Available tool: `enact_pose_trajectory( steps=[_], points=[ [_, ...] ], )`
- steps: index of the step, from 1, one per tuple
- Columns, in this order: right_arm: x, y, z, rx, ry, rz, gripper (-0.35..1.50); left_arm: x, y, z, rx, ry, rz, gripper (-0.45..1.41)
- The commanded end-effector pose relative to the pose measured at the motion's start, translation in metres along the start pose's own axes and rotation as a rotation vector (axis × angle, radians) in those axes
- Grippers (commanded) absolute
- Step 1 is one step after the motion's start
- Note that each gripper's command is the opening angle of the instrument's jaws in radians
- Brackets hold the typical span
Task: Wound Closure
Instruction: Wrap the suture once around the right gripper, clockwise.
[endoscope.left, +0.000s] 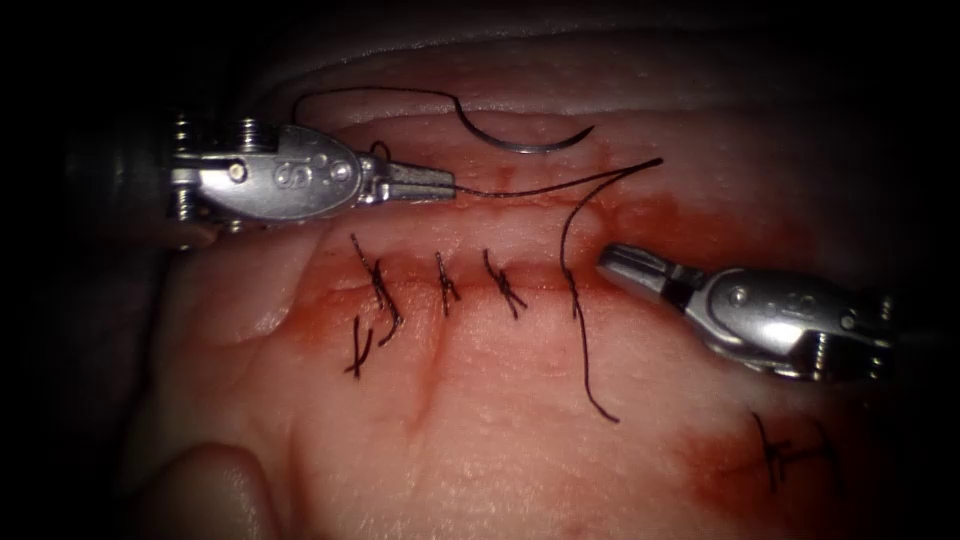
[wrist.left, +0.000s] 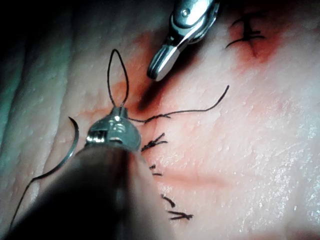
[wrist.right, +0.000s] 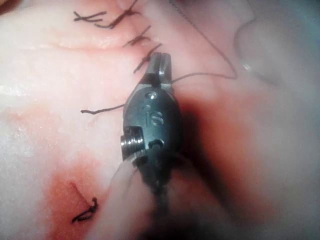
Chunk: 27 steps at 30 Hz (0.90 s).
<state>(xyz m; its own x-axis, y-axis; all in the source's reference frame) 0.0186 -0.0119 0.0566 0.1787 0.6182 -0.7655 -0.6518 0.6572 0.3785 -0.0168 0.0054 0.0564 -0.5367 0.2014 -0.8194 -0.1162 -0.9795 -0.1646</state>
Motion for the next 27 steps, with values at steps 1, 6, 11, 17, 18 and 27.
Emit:
enact_pose_trajectory(
  steps=[1, 6, 11, 17, 18, 27],
  points=[
    [-0.0006, 0.0004, 0.0015, 0.008, 0.005, 0.001, -0.35, 0.0000, 0.0004, 0.0007, -0.005, 0.010, 0.002, -0.45],
    [-0.0007, 0.0020, 0.0031, 0.016, 0.022, 0.044, -0.35, 0.0004, 0.0026, 0.0010, -0.020, 0.036, -0.006, -0.45],
    [-0.0009, 0.0038, 0.0046, 0.091, 0.097, 0.173, -0.35, -0.0003, 0.0048, 0.0017, -0.049, 0.069, -0.027, -0.45],
    [-0.0009, 0.0050, 0.0055, 0.293, 0.207, 0.333, -0.35, -0.0011, 0.0062, 0.0039, -0.086, 0.062, -0.017, -0.45],
    [-0.0009, 0.0051, 0.0056, 0.334, 0.226, 0.347, -0.35, -0.0012, 0.0063, 0.0044, -0.090, 0.061, -0.019, -0.45],
    [-0.0005, 0.0036, 0.0055, 0.674, 0.295, 0.413, -0.35, -0.0018, 0.0064, 0.0085, -0.125, 0.043, 0.000, -0.45]
  ],
)
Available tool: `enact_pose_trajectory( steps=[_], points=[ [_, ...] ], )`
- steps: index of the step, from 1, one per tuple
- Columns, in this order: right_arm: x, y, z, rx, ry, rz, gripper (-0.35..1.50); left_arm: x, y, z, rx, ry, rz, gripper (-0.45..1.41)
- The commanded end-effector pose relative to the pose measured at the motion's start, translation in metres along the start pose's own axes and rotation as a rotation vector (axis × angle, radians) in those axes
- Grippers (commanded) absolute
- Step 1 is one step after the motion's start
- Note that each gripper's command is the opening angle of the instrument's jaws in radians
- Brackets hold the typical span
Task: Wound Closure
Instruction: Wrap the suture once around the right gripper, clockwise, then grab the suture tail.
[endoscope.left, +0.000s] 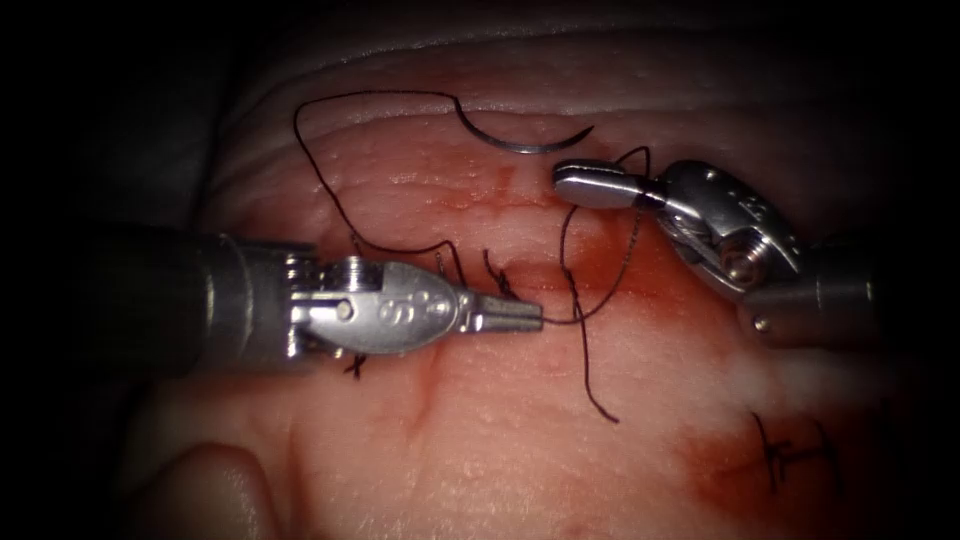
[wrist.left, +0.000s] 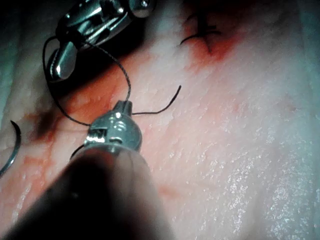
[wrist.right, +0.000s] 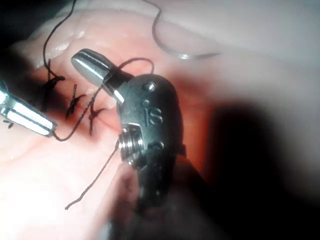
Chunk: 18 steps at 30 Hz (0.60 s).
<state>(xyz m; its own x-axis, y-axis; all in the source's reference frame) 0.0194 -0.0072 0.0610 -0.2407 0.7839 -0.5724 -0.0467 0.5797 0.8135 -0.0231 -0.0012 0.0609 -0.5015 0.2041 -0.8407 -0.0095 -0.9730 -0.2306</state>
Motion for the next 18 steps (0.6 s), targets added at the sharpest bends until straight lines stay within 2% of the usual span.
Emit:
enact_pose_trajectory(
  steps=[1, 5, 10, 14, 18],
  points=[
    [-0.0006, -0.0003, 0.0006, 0.051, -0.005, 0.019, -0.35, -0.0004, -0.0005, 0.0009, -0.002, 0.001, 0.002, -0.45],
    [-0.0008, -0.0011, 0.0008, 0.157, -0.063, 0.040, -0.35, -0.0013, -0.0018, 0.0016, -0.009, -0.001, 0.007, -0.45],
    [-0.0012, -0.0021, 0.0012, 0.264, -0.215, 0.052, -0.35, -0.0031, -0.0032, 0.0019, 0.002, -0.015, -0.001, -0.45],
    [-0.0016, -0.0029, 0.0019, 0.319, -0.360, -0.068, -0.35, -0.0039, -0.0037, 0.0025, 0.006, -0.020, -0.006, -0.45],
    [-0.0018, -0.0034, 0.0024, 0.357, -0.411, -0.134, -0.35, -0.0040, -0.0037, 0.0028, 0.007, -0.024, -0.006, -0.45]
  ],
)
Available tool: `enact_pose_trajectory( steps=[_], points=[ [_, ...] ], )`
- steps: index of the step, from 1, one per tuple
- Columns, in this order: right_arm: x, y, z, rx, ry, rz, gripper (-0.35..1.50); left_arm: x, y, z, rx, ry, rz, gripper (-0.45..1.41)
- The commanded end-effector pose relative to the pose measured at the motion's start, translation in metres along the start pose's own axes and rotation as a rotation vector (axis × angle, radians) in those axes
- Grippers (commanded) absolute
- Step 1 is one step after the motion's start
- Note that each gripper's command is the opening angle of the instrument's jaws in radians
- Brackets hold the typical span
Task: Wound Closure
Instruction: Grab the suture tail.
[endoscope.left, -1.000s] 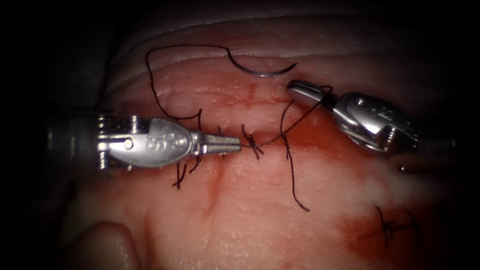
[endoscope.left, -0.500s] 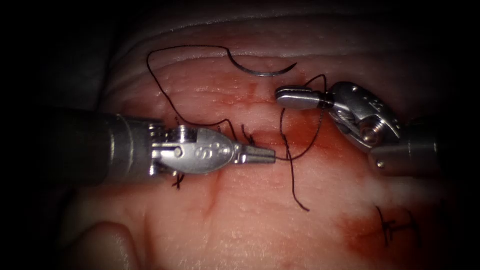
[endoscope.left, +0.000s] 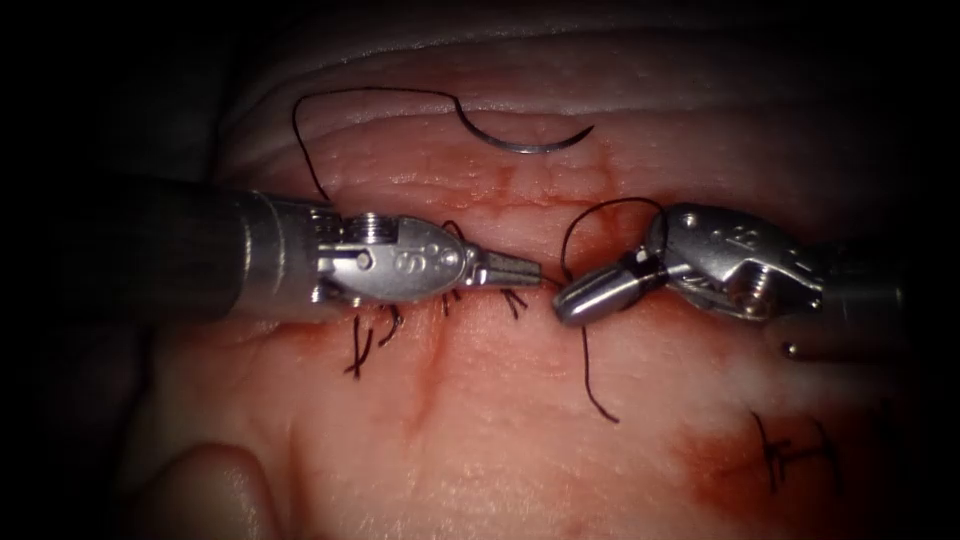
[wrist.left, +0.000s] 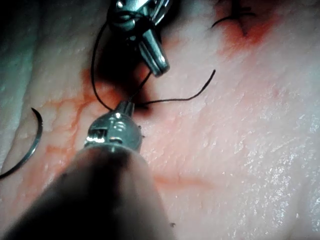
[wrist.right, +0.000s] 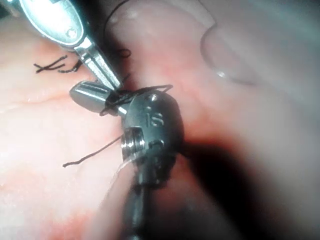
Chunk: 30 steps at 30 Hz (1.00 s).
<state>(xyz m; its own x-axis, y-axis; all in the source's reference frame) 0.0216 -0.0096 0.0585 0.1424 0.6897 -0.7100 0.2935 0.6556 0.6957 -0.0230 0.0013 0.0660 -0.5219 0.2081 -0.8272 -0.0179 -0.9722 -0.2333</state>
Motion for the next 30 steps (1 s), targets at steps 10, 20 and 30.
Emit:
enact_pose_trajectory(
  steps=[10, 20, 30],
  points=[
    [-0.0002, -0.0010, 0.0019, 0.115, -0.142, -0.225, -0.35, -0.0002, 0.0000, 0.0007, 0.000, 0.001, -0.004, -0.45],
    [-0.0005, -0.0018, 0.0014, 0.152, -0.267, -0.385, 0.96, -0.0008, 0.0002, -0.0002, -0.010, 0.006, -0.021, -0.45],
    [-0.0021, -0.0023, 0.0020, 0.185, -0.358, -0.472, 1.08, -0.0015, 0.0003, -0.0008, -0.017, 0.010, -0.037, -0.45]
  ],
)
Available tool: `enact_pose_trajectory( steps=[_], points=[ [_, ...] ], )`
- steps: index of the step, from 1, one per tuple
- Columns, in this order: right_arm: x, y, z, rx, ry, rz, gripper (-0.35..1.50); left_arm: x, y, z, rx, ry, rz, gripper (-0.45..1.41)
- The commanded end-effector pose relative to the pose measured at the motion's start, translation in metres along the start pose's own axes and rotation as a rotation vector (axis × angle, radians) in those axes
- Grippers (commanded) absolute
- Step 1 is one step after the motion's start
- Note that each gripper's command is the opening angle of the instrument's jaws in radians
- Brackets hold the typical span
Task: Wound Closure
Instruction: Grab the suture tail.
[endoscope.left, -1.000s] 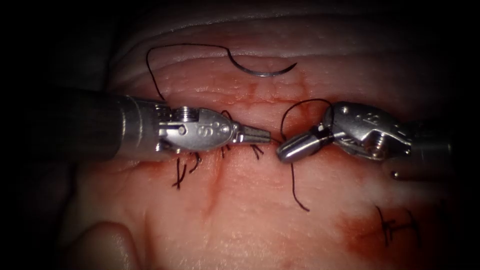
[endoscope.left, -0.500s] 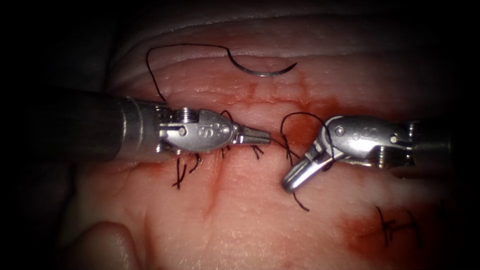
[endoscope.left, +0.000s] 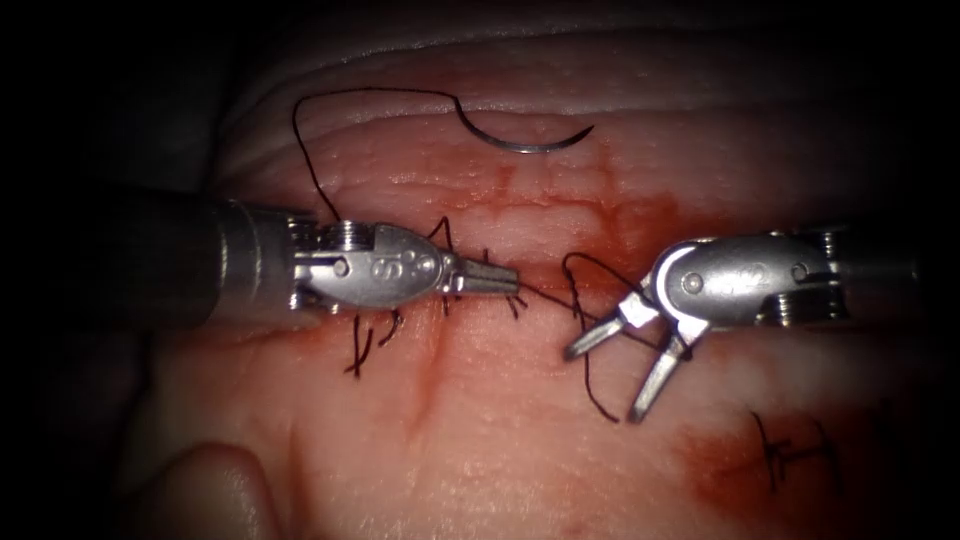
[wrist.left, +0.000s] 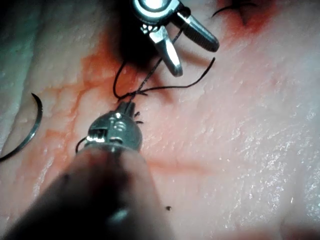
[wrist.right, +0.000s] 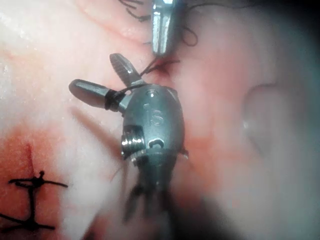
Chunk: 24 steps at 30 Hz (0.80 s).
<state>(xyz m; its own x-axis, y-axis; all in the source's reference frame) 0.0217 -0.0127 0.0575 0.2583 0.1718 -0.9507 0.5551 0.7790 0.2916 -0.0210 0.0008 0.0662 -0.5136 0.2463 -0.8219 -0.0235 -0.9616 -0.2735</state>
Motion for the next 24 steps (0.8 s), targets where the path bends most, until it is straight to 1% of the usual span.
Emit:
enact_pose_trajectory(
  steps=[1, 7, 9, 11, 12, 13, 14, 15, 16, 19, 24],
  points=[
    [-0.0005, 0.0001, 0.0011, 0.001, 0.001, -0.004, 1.08, -0.0002, -0.0001, 0.0008, 0.000, 0.001, -0.003, -0.45],
    [-0.0007, 0.0000, 0.0019, 0.000, -0.009, -0.025, 1.06, -0.0004, -0.0001, 0.0008, 0.000, 0.001, -0.001, -0.45],
    [-0.0006, 0.0000, 0.0023, -0.002, -0.009, -0.032, 0.96, -0.0004, 0.0000, 0.0008, 0.000, 0.001, -0.001, -0.45],
    [-0.0006, 0.0000, 0.0026, 0.000, -0.014, -0.046, 0.91, -0.0005, 0.0000, 0.0007, -0.001, 0.001, -0.001, -0.45],
    [-0.0006, -0.0001, 0.0027, 0.001, -0.015, -0.047, 0.84, -0.0005, 0.0000, 0.0007, -0.001, 0.001, -0.006, -0.45],
    [-0.0007, -0.0002, 0.0029, 0.006, -0.024, -0.050, 0.48, -0.0005, 0.0001, 0.0007, -0.002, 0.001, -0.006, -0.45],
    [-0.0008, -0.0002, 0.0029, 0.007, -0.027, -0.057, 0.19, -0.0005, 0.0001, 0.0006, -0.002, 0.001, -0.006, -0.45],
    [-0.0009, -0.0002, 0.0029, 0.008, -0.027, -0.057, -0.20, -0.0005, 0.0001, 0.0006, -0.002, 0.001, -0.005, -0.45],
    [-0.0009, -0.0002, 0.0028, 0.013, -0.030, -0.057, -0.35, -0.0005, 0.0002, 0.0006, -0.002, 0.001, -0.005, -0.45],
    [-0.0010, 0.0000, 0.0025, 0.044, -0.060, -0.054, -0.35, -0.0006, 0.0005, 0.0007, -0.001, 0.000, -0.003, -0.45],
    [-0.0008, 0.0006, 0.0019, 0.051, -0.058, -0.048, -0.35, -0.0005, 0.0014, 0.0006, -0.002, -0.001, 0.002, -0.45]
  ],
)
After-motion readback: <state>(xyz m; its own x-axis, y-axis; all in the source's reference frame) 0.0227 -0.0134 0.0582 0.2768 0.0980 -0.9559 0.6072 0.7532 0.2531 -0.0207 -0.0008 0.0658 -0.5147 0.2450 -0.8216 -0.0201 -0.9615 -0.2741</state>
